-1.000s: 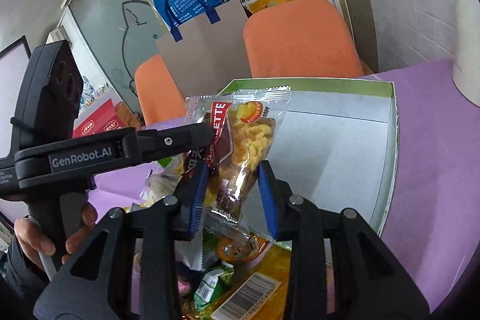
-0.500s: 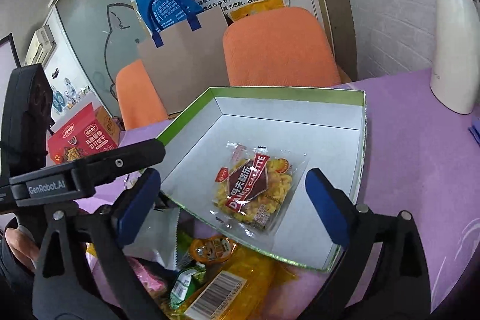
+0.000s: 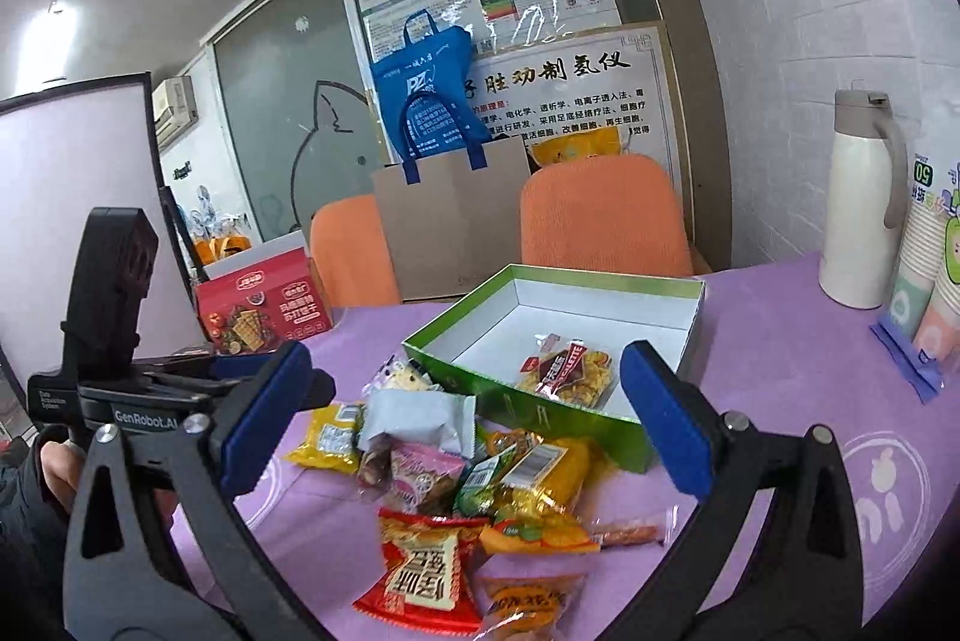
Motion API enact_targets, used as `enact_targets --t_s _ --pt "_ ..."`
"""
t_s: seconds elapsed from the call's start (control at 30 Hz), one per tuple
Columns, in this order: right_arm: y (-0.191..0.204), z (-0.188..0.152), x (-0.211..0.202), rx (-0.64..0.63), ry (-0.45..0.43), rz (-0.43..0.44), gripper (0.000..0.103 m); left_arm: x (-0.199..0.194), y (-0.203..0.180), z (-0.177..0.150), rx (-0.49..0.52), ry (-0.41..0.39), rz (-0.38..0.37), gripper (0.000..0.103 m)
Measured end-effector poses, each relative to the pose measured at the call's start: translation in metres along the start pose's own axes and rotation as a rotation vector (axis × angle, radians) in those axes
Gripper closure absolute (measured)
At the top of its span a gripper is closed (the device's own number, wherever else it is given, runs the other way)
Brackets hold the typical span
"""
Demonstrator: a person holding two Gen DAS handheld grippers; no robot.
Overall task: Organize snacks
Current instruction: 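Grasp the red-and-cream snack bag with the left tool while the right tool grasps an orange-sealed pastry bag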
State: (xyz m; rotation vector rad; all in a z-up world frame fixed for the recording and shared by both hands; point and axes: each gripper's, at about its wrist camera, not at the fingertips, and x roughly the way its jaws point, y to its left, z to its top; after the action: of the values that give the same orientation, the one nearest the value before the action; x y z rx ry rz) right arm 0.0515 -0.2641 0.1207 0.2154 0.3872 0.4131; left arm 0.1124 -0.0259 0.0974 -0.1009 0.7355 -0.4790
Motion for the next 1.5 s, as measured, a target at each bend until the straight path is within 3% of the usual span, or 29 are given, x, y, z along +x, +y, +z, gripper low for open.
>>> enact_targets --t_s 0.13,0.3,0.43,0.67,0.9,0.93,1.0,1.17,1.5 --pt "0.000 -0.035 -0.016 0.010 0.063 -0.009 0.001 -0.004 -0.012 -0.040 0.045 0.042 0.011 0.001" --pt "-0.014 -0.092 -0.024 0.033 0.181 -0.069 0.001 0.020 -0.014 -0.086 0.005 0.138 -0.026 0.001" --pt "-0.020 -0.117 -0.023 0.034 0.240 -0.113 0.001 0.038 -0.012 -0.101 -0.043 0.186 -0.058 0.001" --pt "-0.020 -0.121 -0.021 0.049 0.226 -0.092 0.001 0.068 -0.018 -0.094 -0.075 0.236 -0.096 0.001" --pt "-0.028 -0.123 -0.020 0.100 0.234 -0.081 0.001 0.098 -0.023 -0.090 -0.076 0.271 -0.061 0.001" --pt "-0.029 -0.123 -0.018 0.103 0.242 -0.073 0.001 0.100 -0.023 -0.090 -0.067 0.270 -0.051 0.003" --pt "-0.026 -0.124 -0.014 0.093 0.256 -0.068 0.001 0.106 -0.023 -0.093 -0.050 0.281 -0.036 0.020" --pt "-0.014 -0.125 0.000 0.039 0.284 -0.086 0.001 0.098 -0.019 -0.094 -0.043 0.276 -0.055 0.038" --pt "-0.009 -0.123 0.037 -0.006 0.371 -0.134 0.001 0.032 0.017 -0.087 -0.081 0.197 -0.030 0.040"
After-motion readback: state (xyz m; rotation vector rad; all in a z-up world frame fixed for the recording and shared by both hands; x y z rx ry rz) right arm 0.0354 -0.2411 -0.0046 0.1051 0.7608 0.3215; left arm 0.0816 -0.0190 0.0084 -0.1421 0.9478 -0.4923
